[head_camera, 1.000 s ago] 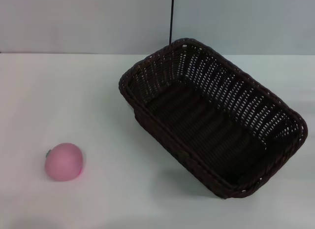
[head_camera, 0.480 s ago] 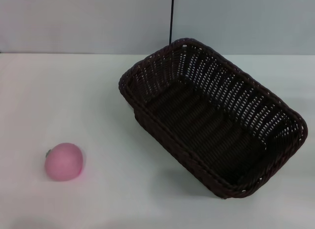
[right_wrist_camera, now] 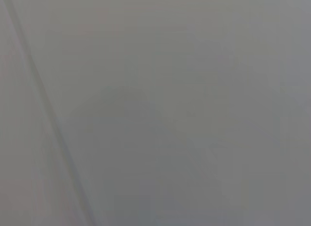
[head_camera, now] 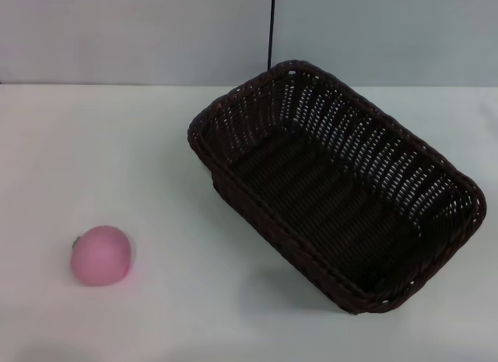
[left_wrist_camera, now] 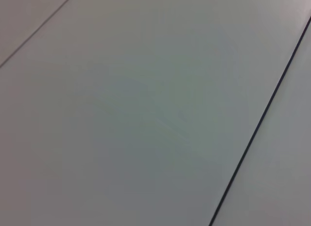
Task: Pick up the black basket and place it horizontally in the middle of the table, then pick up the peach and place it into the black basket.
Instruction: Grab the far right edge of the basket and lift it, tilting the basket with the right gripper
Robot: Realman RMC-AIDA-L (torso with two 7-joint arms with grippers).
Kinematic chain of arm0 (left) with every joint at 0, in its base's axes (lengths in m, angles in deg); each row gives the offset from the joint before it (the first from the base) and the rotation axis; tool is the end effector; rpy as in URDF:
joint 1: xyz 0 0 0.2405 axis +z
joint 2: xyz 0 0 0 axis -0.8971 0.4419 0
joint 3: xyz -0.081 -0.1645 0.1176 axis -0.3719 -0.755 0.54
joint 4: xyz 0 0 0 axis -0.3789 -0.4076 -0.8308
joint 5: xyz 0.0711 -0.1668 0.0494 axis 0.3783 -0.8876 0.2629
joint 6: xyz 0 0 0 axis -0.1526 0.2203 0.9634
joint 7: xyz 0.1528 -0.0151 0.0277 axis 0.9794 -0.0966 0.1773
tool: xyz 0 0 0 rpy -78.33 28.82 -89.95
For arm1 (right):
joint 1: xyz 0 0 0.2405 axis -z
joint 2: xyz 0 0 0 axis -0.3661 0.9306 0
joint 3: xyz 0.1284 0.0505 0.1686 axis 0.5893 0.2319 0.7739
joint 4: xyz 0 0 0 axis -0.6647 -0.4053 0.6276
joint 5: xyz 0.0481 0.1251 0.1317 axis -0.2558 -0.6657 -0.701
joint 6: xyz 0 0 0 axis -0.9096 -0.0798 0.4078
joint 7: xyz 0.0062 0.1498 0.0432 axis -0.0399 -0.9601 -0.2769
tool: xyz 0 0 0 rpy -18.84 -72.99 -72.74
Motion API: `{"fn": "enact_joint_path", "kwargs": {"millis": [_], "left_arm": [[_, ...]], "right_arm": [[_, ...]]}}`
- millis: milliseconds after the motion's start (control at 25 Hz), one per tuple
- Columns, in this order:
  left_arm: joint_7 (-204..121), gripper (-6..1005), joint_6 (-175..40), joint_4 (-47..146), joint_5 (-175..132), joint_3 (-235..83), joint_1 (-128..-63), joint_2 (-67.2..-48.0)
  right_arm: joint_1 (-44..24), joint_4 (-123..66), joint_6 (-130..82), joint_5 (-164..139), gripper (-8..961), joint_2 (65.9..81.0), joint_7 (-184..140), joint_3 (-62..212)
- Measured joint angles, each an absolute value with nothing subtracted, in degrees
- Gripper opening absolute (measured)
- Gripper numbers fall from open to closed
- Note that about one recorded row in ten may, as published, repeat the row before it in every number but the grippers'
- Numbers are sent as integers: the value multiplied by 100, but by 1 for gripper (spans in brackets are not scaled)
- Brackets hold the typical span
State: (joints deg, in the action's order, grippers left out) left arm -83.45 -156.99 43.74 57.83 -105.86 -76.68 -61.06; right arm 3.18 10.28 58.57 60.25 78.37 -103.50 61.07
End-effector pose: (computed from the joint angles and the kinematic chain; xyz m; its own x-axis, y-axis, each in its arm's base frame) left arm -0.3215 0.2244 0.1022 0.2122 -0.4339 0.8756 0.9694 -0.0195 -0.2446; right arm 0.2619 0.2894 0.1362 0.4052 -0.0666 -0.9118 -0.7751 -0.5540 -0.3039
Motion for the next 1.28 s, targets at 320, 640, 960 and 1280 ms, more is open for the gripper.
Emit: {"fn": "enact_joint_path", "kwargs": {"millis": [320,640,960,1280], "left_arm": [[-8389,693,-15758,4343,5804,-10574,-7552,-6107],[-8398,692,-15764,4336,5817,-10541,-7558,-6112],[-8398,691,-15764,4270,5828,-10532,-7546,-6125],[-8400,690,-15742,4254,5829,-10532,-7574,-6125]], "right_arm": [[-356,3423,6553,8099,661,7490,-12846,5865],[-1576,3876,7321,10613,662,7063,-14177,5851],[-2100,3779,7478,11939,658,7008,-14580,4845],[-2132,3482,7377,12064,635,7092,-14456,4168]]}}
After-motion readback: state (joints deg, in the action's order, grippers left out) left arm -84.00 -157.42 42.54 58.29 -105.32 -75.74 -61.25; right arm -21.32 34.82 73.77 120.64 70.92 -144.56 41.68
